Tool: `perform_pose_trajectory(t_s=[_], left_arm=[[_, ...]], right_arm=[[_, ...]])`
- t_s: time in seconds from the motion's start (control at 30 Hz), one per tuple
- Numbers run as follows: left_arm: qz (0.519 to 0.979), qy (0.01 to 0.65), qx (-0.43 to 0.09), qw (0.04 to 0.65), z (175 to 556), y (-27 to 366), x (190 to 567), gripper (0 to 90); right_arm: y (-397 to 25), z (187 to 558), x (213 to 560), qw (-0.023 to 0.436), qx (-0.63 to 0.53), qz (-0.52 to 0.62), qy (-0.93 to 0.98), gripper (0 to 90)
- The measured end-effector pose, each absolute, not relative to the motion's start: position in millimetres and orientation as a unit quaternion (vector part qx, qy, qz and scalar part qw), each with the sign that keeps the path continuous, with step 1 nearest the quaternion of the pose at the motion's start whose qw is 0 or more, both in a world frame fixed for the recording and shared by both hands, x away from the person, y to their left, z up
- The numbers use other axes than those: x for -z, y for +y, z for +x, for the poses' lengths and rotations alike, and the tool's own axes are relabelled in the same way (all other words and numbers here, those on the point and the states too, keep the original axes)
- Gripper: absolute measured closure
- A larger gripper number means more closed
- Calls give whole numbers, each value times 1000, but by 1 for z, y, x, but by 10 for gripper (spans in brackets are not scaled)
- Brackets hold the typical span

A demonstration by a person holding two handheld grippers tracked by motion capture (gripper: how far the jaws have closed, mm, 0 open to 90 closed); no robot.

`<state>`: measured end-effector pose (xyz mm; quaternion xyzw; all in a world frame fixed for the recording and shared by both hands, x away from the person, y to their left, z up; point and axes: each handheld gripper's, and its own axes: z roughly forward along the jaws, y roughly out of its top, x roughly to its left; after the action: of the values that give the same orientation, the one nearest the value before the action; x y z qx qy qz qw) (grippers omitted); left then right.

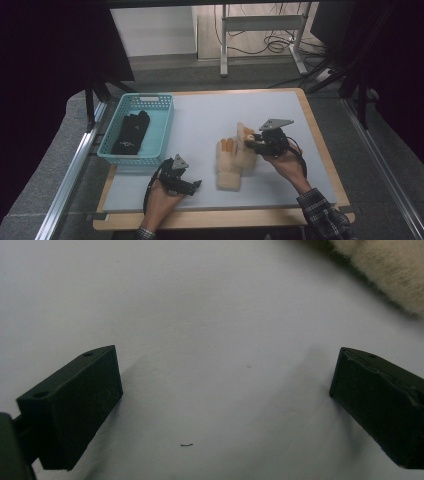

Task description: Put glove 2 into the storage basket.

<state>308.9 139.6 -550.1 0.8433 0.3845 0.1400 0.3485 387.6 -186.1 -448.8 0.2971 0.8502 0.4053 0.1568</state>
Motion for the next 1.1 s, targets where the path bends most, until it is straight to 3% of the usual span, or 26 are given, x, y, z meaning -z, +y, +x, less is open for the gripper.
perform_pose_trajectory(t_s=[0.3,0.57,0.8,1.1], left_arm=[[843,385,-140,349,309,139,550,6],[842,386,-141,350,309,139,550,7],[843,385,-140,349,309,139,550,7],[842,386,-141,350,309,139,550,6]], right_arm=[[-159,360,436,123,-408,279,861,591],[-127,358,472,108,-376,292,873,572],[-121,358,499,106,-356,300,879,467],[-138,362,481,108,-386,299,866,367]])
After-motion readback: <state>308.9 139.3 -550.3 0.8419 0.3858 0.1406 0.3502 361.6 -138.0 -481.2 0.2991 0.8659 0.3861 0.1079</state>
